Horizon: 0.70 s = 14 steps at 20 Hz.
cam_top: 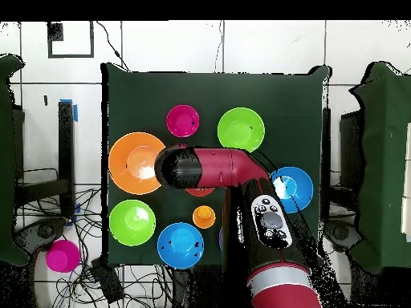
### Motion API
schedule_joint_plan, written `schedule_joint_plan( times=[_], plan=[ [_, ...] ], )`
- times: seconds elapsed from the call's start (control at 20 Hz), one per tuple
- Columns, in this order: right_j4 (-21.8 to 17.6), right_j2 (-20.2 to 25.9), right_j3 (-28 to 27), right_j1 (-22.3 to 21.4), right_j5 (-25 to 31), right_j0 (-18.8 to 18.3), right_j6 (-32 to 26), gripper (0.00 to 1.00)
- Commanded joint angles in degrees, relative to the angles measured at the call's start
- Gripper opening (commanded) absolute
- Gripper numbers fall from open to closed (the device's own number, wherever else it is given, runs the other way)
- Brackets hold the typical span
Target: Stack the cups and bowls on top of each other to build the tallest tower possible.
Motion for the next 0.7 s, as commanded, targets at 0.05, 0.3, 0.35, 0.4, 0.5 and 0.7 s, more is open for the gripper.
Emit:
schedule_joint_plan(
  times=[0.05, 0.3, 0.35, 0.4, 0.5, 0.7],
  plan=[
    [-4.7, 5.3, -1.8, 1.0, -0.8, -0.6, -2.7, 1.0],
    [-4.7, 5.7, -1.6, 1.0, -0.9, -0.8, -2.9, 1.0],
    [-4.8, 5.7, -1.6, 0.9, -0.8, -0.9, -2.9, 1.0],
    [-4.8, 5.8, -1.6, 0.8, -0.7, -0.9, -3.0, 1.0],
    [-4.9, 5.8, -1.8, 0.9, -0.8, -0.8, -3.0, 1.0],
    [-5.2, 5.4, -3.2, 0.9, 0.2, -0.3, -3.2, 1.0]
  ],
)
